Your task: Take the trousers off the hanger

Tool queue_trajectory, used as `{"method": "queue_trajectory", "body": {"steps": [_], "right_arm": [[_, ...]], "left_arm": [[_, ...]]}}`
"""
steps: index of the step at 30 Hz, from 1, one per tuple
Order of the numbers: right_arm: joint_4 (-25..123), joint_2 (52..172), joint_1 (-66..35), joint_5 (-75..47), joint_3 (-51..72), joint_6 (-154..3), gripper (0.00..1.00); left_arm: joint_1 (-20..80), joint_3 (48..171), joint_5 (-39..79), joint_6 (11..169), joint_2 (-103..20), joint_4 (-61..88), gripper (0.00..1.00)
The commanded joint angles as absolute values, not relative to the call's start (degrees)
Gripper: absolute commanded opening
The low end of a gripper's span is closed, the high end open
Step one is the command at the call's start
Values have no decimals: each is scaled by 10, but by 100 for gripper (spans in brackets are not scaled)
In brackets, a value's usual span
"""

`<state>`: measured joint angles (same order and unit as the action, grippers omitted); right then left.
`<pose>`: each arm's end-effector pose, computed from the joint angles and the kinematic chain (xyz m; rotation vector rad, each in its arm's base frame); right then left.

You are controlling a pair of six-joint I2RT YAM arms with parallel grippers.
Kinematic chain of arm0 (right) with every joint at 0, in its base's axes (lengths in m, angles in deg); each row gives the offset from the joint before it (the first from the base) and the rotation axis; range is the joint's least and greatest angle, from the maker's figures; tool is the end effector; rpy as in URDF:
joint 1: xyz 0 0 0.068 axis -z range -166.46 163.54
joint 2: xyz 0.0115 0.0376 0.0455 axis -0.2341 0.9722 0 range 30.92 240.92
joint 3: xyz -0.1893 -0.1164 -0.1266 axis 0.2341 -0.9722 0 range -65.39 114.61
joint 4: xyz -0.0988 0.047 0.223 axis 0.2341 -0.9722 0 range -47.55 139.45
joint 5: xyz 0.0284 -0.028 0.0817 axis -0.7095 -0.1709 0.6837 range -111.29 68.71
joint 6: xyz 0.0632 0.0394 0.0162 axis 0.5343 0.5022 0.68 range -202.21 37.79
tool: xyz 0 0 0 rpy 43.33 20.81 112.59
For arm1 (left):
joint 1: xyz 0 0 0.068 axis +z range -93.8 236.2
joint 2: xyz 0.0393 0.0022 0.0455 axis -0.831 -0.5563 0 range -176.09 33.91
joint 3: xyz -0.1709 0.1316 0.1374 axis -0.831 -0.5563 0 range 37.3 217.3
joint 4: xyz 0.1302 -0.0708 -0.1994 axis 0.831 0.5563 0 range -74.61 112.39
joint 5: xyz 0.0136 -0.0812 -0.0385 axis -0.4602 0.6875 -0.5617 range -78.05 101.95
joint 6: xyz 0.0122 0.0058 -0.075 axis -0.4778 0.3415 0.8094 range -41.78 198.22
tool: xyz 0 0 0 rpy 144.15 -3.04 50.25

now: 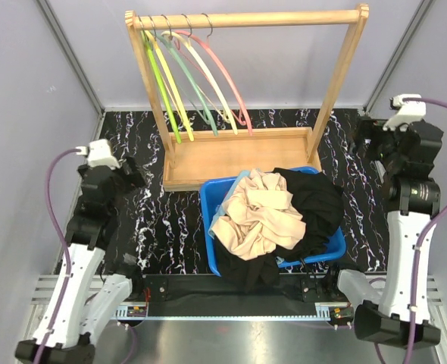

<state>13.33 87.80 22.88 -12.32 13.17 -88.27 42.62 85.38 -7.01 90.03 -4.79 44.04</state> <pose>0.2101 -0.0243 0.4265 -0.0585 1.8189 -0.0475 0.1735 -0.0203 0.3198 -0.1932 1.8784 0.0130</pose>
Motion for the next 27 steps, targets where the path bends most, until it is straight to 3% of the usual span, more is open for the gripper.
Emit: {"method": "queue_trajectory", "body": {"steps": [1, 13, 27], "right_arm": [[173, 847, 268, -154, 84, -826, 100], [157, 873, 294, -383, 48, -752, 100], [213, 877, 294, -392, 31, -781, 100]], "left_arm": [[533, 862, -14, 987, -78, 376, 99], [582, 876, -29, 1007, -100, 366, 99], [582, 869, -28, 967, -80, 375, 99]]}}
